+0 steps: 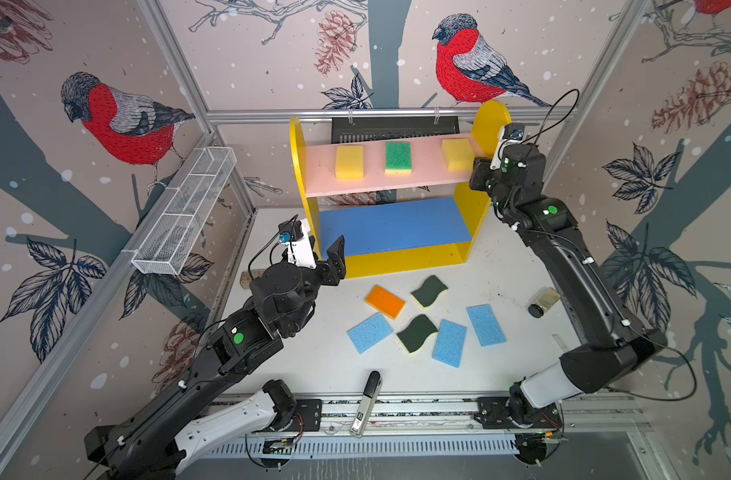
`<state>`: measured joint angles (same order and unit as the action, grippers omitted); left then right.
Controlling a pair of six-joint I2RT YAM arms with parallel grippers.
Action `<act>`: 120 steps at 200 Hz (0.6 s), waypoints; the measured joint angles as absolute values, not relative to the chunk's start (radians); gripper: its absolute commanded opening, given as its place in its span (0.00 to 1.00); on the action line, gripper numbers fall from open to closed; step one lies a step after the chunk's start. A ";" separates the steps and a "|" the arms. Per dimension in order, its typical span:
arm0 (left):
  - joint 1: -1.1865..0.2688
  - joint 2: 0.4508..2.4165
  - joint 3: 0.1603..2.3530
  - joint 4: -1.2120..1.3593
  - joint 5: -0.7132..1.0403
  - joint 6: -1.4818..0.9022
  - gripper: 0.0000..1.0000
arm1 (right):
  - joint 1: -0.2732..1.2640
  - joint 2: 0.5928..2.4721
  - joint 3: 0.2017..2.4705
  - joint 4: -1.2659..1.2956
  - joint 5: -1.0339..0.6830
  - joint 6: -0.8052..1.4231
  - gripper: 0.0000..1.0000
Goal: Place and organize the cleaning sponges onto the shelf
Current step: 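Move the right gripper over the green sponge on the pink shelf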
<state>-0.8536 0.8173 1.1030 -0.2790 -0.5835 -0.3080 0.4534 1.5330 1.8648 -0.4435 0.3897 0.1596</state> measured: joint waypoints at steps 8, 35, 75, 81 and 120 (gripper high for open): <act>-0.854 0.815 1.104 -0.280 -0.584 -0.309 0.71 | 0.467 1.526 1.865 -0.443 0.389 0.159 0.51; -0.854 0.812 1.114 -0.292 -0.587 -0.315 0.71 | 0.517 1.527 1.892 -0.469 0.388 0.148 0.51; -0.854 0.823 1.139 -0.318 -0.588 -0.315 0.71 | 0.630 1.586 1.996 -0.505 0.385 0.103 0.51; -0.854 0.823 1.140 -0.323 -0.588 -0.316 0.71 | 0.647 1.597 2.011 -0.511 0.386 0.099 0.51; -0.854 0.810 1.142 -0.352 -0.588 -0.318 0.71 | 0.701 1.678 2.110 -0.551 0.385 0.075 0.51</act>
